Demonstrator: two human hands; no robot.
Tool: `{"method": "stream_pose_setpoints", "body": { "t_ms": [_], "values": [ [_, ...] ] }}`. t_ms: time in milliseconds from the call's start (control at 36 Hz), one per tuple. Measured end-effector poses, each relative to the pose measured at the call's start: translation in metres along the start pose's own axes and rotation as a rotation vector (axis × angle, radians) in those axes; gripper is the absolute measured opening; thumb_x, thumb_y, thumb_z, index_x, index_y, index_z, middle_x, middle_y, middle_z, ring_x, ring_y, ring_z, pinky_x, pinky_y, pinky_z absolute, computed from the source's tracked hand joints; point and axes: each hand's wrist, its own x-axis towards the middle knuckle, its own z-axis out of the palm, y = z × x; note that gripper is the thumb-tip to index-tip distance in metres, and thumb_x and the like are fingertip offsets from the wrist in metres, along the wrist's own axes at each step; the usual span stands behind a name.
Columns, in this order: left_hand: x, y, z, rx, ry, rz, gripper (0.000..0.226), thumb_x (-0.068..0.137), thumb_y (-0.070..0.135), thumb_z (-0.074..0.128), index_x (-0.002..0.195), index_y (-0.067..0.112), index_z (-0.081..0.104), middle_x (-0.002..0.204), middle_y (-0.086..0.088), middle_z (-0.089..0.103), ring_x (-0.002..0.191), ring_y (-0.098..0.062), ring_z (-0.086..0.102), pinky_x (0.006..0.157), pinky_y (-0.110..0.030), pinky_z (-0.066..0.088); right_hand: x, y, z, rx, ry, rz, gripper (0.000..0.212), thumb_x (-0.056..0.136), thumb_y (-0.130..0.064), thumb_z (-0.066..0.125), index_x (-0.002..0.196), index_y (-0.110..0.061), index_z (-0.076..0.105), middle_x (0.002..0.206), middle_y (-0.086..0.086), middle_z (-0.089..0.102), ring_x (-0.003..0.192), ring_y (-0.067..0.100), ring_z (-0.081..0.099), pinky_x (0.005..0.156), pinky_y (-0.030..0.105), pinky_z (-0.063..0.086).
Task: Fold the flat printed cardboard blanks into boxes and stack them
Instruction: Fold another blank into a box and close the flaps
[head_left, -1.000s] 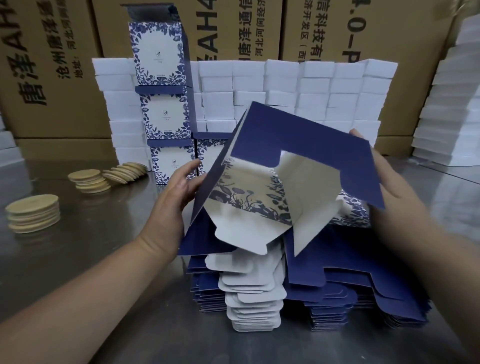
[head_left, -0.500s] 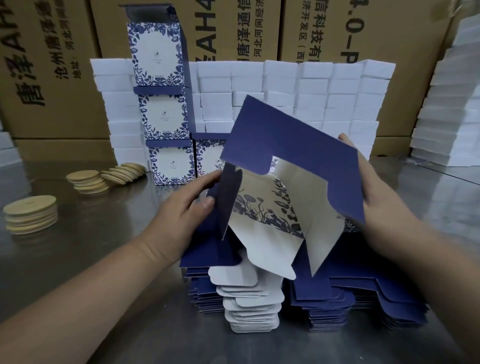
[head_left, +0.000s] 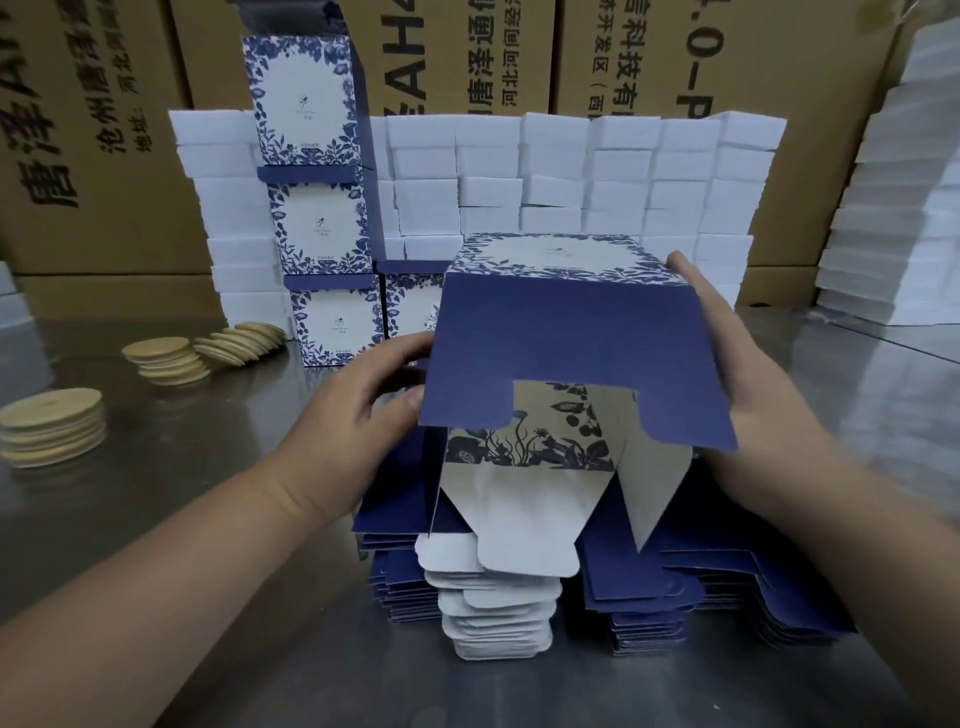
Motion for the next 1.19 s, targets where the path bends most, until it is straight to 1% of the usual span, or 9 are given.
{"method": "stream_pose_setpoints", "body": {
  "t_ms": [250,333,389,472,556,667,833,945,1195],
  "values": [
    [-0.002,0.025,0.004,-0.269,-0.008,-0.065,0.038,0.079,0.056,0.059,0.104,0.028,0.06,0.093,0.028,0.068,0.091,0.01,0.062,0.074,-0.007,0.046,-0.001,0.008,0.0,0.032,0.028,-0.02,0.056,0.074,-0.047,0.055,0.115,-0.078,0.033,0.126,-0.045,0.044,0.124,-0.014,0.04,0.099,0.011,0.034],
    [-0.004,0.038,0.009,-0.115,-0.078,-0.025,0.024,0.099,0.015,0.035,0.117,0.019,0.05,0.11,0.007,0.068,0.121,-0.022,0.054,0.073,-0.022,0.05,-0.003,0.007,-0.001,0.047,0.078,-0.026,0.057,0.081,-0.033,0.06,0.119,-0.068,0.037,0.121,-0.048,0.046,0.12,-0.017,0.043,0.093,0.004,0.035],
    [-0.006,0.044,0.01,-0.166,-0.108,0.006,0.032,0.097,0.006,0.036,0.129,0.01,0.041,0.127,-0.001,0.061,0.125,-0.021,0.049,0.077,-0.023,0.047,-0.003,0.007,0.0,0.04,0.106,-0.014,0.054,0.083,-0.028,0.056,0.121,-0.061,0.037,0.117,-0.049,0.047,0.116,-0.019,0.045,0.089,0.001,0.036],
    [-0.001,0.042,0.015,-0.211,-0.186,0.021,0.047,0.083,0.046,0.058,0.121,0.026,0.04,0.114,0.034,0.059,0.109,0.013,0.052,0.082,-0.005,0.042,-0.003,0.006,0.002,0.064,0.124,0.014,0.05,0.084,-0.026,0.052,0.119,-0.06,0.038,0.111,-0.05,0.05,0.11,-0.02,0.048,0.084,0.0,0.038],
    [-0.001,0.041,0.012,-0.197,-0.17,-0.006,0.062,0.073,0.06,0.062,0.123,0.031,0.038,0.117,0.038,0.054,0.112,0.016,0.048,0.085,-0.003,0.039,-0.003,0.004,0.004,0.07,0.144,0.019,0.05,0.085,-0.025,0.051,0.114,-0.063,0.041,0.102,-0.047,0.056,0.108,-0.012,0.053,0.08,-0.001,0.039],
    [0.003,0.042,0.013,-0.203,-0.128,-0.027,0.061,0.071,0.032,0.066,0.127,0.034,0.041,0.12,0.032,0.057,0.114,0.011,0.05,0.085,-0.006,0.041,-0.004,0.007,0.006,0.099,0.193,0.018,0.049,0.084,-0.029,0.052,0.101,-0.074,0.049,0.113,-0.03,0.055,0.111,-0.002,0.03,0.083,0.007,0.044],
    [0.0,0.041,0.008,-0.128,0.127,-0.008,0.063,0.07,0.003,0.048,0.117,0.045,0.047,0.122,0.022,0.059,0.111,-0.005,0.058,0.095,-0.038,0.045,-0.006,0.01,0.007,0.138,0.258,0.049,0.06,0.094,-0.009,0.055,0.1,-0.068,0.054,0.107,-0.025,0.039,0.107,-0.002,0.024,0.088,0.024,0.029],
    [-0.002,0.046,0.008,-0.031,0.14,0.054,0.053,0.072,0.007,0.05,0.109,0.043,0.061,0.127,0.013,0.058,0.11,-0.014,0.06,0.094,-0.047,0.047,-0.004,0.01,0.007,0.161,0.284,0.049,0.052,0.094,-0.007,0.053,0.111,-0.056,0.05,0.105,-0.028,0.039,0.097,-0.014,0.026,0.077,0.002,0.039],
    [0.0,0.055,0.007,0.257,0.105,0.193,0.047,0.07,0.024,0.036,0.105,0.049,0.055,0.129,0.024,0.048,0.12,-0.001,0.049,0.098,-0.019,0.04,-0.004,0.011,0.006,0.107,0.273,0.089,0.058,0.091,-0.017,0.06,0.098,-0.074,0.052,0.117,-0.021,0.036,0.11,0.001,0.024,0.086,0.018,0.043]
  ]
}}
